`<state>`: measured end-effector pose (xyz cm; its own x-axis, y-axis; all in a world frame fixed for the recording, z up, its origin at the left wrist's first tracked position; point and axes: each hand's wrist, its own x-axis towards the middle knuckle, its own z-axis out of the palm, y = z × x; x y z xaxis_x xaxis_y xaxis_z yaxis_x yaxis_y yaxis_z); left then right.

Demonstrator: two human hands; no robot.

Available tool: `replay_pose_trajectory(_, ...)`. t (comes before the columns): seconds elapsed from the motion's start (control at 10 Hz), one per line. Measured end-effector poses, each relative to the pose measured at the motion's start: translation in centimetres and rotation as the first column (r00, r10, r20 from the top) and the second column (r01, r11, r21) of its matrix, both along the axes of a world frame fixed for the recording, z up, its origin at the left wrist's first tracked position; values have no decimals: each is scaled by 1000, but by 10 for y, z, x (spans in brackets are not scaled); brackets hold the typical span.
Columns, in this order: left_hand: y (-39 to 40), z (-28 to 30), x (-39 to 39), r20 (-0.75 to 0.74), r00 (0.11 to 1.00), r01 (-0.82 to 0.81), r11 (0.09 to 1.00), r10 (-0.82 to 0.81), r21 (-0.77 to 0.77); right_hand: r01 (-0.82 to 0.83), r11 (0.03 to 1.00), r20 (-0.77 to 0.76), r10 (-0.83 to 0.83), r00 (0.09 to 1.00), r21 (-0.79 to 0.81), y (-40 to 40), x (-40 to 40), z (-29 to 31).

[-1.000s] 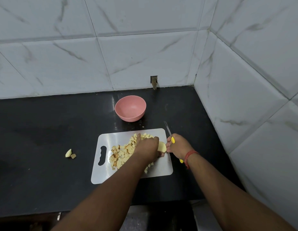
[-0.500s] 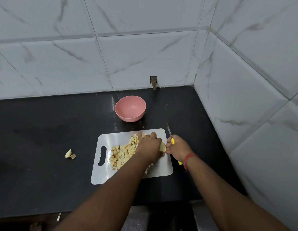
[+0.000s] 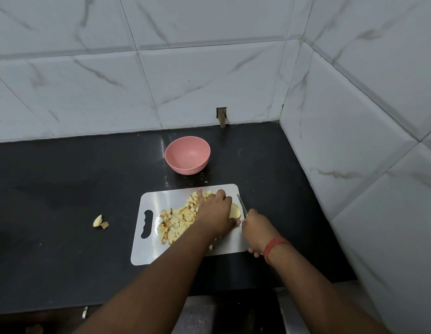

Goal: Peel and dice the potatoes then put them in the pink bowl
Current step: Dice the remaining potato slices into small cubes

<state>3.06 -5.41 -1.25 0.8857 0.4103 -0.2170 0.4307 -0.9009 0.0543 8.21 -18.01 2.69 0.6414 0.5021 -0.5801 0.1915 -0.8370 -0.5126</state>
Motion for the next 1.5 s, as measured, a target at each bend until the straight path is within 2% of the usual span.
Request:
replay_pose_trajectory(0.2, 4, 3, 1, -30, 999, 42, 999, -42, -1, -74, 990, 25, 77, 997, -121, 7, -4, -4)
replay_pose_trajectory(0.3, 4, 6, 3, -32, 999, 24, 999, -24, -25, -110, 971, -18, 108, 994, -212, 16, -3, 1)
replay_pose_trajectory(0.4, 4, 10, 4, -43, 999, 5, 999, -7, -50, -92, 950, -102, 64, 993, -299, 24, 0, 5)
replay_pose_trajectory(0.6, 1, 12, 5, -22, 1000, -23, 998, 22, -66, -217, 973, 35, 221, 975, -80, 10, -6, 8)
replay_pose_trajectory(0.7, 1, 9, 6, -12, 999, -33, 997, 32, -63, -178, 983, 18, 179, 984, -34, 8, -7, 3)
replay_pose_trajectory(0.8, 2, 5, 6, 4, 999, -33, 998, 33, -49, -139, 988, -8, 139, 990, -65, -2, -14, -6)
replay_pose_trajectory(0.9, 1, 4, 6, 5, 999, -34, 999, 34, -40, -221, 964, -41, 217, 975, -150, -16, -26, -8)
replay_pose_trajectory(1.0, 1, 6, 5, -8, 999, -35, 998, 34, -43, -505, 763, -90, 516, 852, -404, -38, -36, -10)
replay_pose_trajectory(1.1, 2, 7, 3, -12, 1000, -26, 998, 25, -65, -200, 956, -13, 202, 979, -215, -50, -39, -21)
replay_pose_trajectory(1.2, 6, 2, -4, 8, 999, -47, 991, 48, -124, -47, 993, 36, 51, 998, -106, -40, -34, -10)
replay_pose_trajectory(1.3, 10, -2, -11, 43, 996, -74, 989, 80, -125, -249, 950, 38, 260, 965, -187, -17, -33, 7)
replay_pose_trajectory(1.4, 9, 0, -10, 57, 995, -72, 991, 79, -111, 78, 997, -95, -76, 993, 14, 2, -22, 11)
replay_pose_trajectory(1.5, 7, 5, -9, 31, 996, -75, 991, 78, -107, 50, 999, -44, -49, 998, 22, 8, -24, 9)
